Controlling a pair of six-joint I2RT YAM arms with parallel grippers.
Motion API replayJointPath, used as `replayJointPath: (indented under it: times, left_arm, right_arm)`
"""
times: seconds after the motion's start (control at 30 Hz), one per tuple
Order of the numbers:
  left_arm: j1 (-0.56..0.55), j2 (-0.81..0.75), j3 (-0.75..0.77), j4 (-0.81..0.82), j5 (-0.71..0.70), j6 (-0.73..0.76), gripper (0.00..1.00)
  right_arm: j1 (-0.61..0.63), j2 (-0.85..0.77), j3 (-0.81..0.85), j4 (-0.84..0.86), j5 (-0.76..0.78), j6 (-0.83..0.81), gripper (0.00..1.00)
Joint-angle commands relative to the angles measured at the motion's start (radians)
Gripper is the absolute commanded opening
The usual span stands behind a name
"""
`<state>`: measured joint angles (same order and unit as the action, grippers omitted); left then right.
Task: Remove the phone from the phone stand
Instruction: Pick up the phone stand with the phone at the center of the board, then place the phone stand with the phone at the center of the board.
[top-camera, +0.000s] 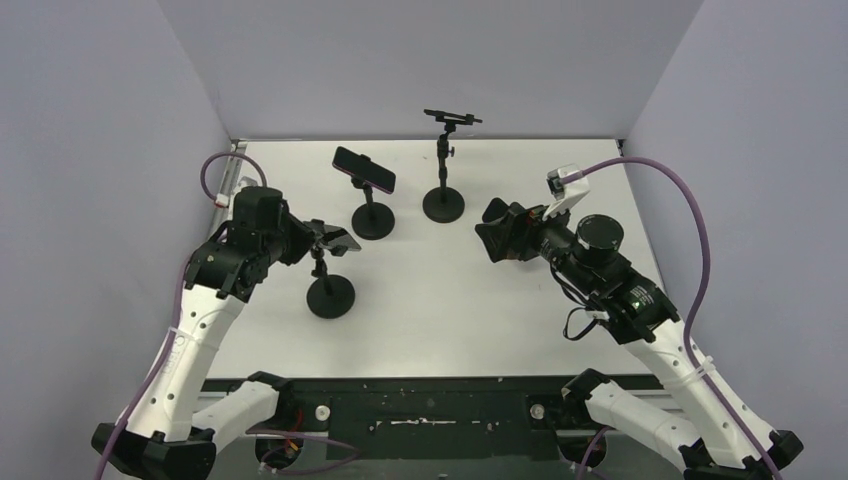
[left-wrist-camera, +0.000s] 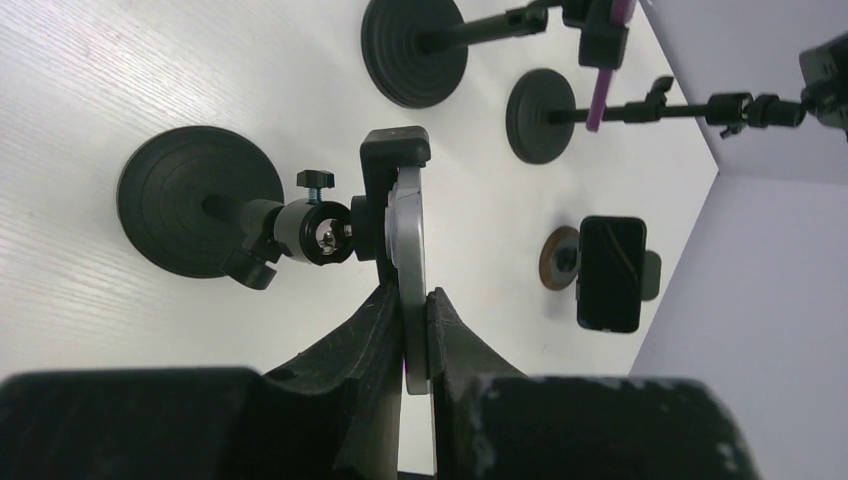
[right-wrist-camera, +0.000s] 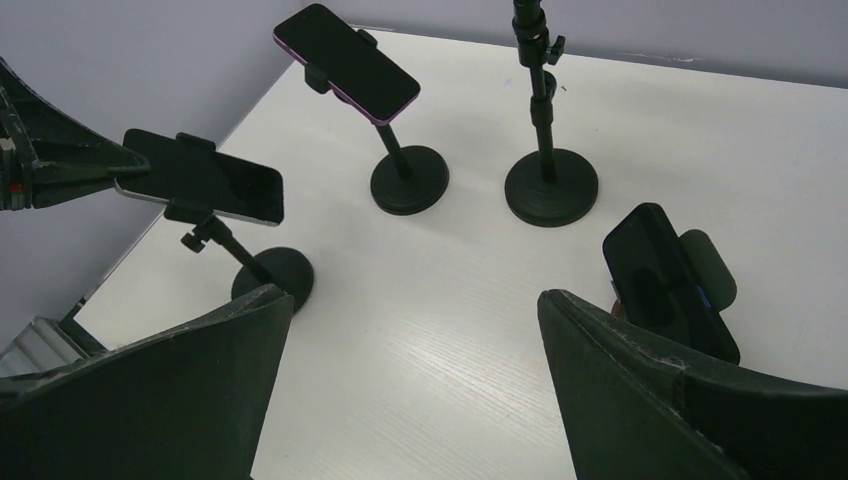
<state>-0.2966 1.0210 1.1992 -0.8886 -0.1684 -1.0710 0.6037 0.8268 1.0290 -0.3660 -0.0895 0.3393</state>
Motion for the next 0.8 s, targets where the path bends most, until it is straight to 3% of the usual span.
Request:
replayJointPath:
  times: [0.0,0.37,0.77]
  left_arm:
    - [-0.015,-0.069,0.071,0.15,0.094,0.077,0.0]
    - [-0.074,-0.087,0.027,0.479,0.462,0.233,0.0]
    - [-0.099,-0.016,-0.01,0.669,0.752,0.264,0.0]
  right_arm:
    - [0.007,-0.008,0.054,-0.003,0.009,-0.032,1.0]
    - [0.006,-0.016,0.121,-0.062,-0.078,-0.14,1.0]
    - [0.007,-0.051,0.153,-0.134,-0.15,-0.2,1.0]
